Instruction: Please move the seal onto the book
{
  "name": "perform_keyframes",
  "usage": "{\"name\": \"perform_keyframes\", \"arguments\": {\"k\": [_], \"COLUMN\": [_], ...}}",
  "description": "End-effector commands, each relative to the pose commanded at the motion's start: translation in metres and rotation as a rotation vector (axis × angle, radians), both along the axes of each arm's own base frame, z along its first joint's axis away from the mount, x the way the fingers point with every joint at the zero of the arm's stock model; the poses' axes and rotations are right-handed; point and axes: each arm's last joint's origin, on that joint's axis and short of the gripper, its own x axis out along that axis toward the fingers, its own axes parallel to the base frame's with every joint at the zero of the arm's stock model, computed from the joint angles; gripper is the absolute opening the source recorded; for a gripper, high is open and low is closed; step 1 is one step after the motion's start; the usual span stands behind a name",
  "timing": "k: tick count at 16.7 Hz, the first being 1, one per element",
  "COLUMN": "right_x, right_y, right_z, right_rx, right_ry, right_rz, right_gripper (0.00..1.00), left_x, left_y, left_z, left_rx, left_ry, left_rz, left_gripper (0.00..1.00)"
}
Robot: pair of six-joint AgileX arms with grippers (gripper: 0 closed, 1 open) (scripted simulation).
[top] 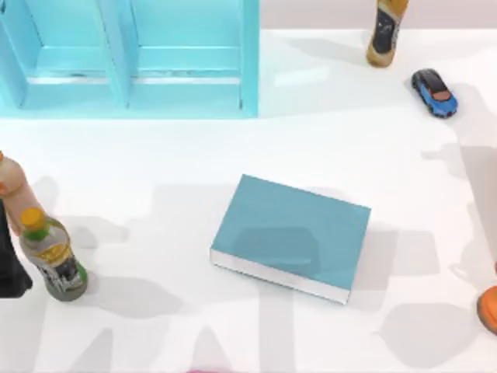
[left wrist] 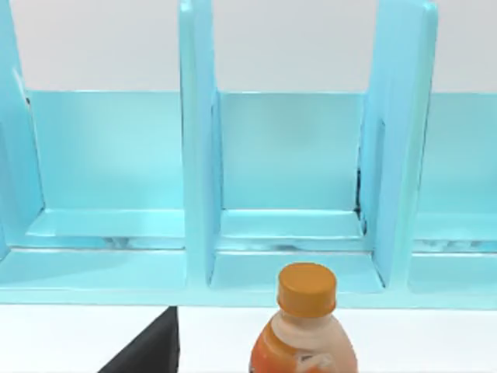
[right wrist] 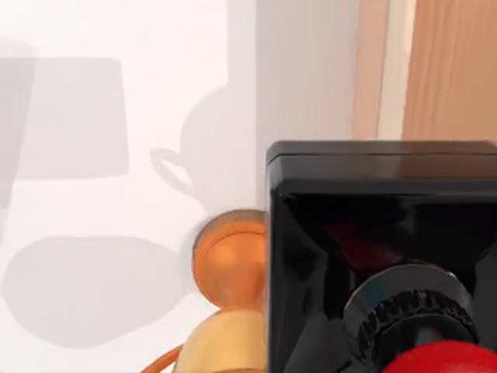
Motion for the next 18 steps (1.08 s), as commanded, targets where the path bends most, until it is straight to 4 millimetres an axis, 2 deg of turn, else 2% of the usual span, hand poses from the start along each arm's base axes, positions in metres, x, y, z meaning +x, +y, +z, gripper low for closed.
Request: {"name": "perform_keyframes", "arguments": {"k": [3, 5, 7, 9, 12, 14, 16, 18], "right_x": [0.007, 0.017, 0.027, 0.031, 0.021, 0.009, 0.0, -0.003], "right_y": [0.013, 0.04, 0.079, 0.129, 0.205, 0.247, 0.271, 0.278], "right_z": [-0.004, -0.011, -0.023, -0.039, -0.064, -0.077, -0.085, -0.087], "right_rx": [-0.001, -0.002, -0.003, -0.005, -0.01, -0.009, -0.007, -0.005], "right_ry": [0.0, 0.0, 0.004, 0.013, 0.019, 0.011, -0.001, -0.005], "right_rz": [0.001, 0.002, 0.003, 0.002, -0.001, -0.001, 0.0, 0.0], "right_gripper": [0.0, 0.0, 0.0, 0.0, 0.0, 0.0, 0.0, 0.0], "left_x": [0.0, 0.0, 0.0, 0.0, 0.0, 0.0, 0.0, 0.0], "left_y": [0.0, 0.0, 0.0, 0.0, 0.0, 0.0, 0.0, 0.0], "left_z": [0.0, 0.0, 0.0, 0.0, 0.0, 0.0, 0.0, 0.0], "left_rx": [0.0, 0.0, 0.0, 0.0, 0.0, 0.0, 0.0, 0.0], "left_ry": [0.0, 0.0, 0.0, 0.0, 0.0, 0.0, 0.0, 0.0], "left_rz": [0.0, 0.0, 0.0, 0.0, 0.0, 0.0, 0.0, 0.0], "left_gripper": [1.0, 1.0, 1.0, 1.0, 1.0, 1.0, 1.0, 1.0]}}
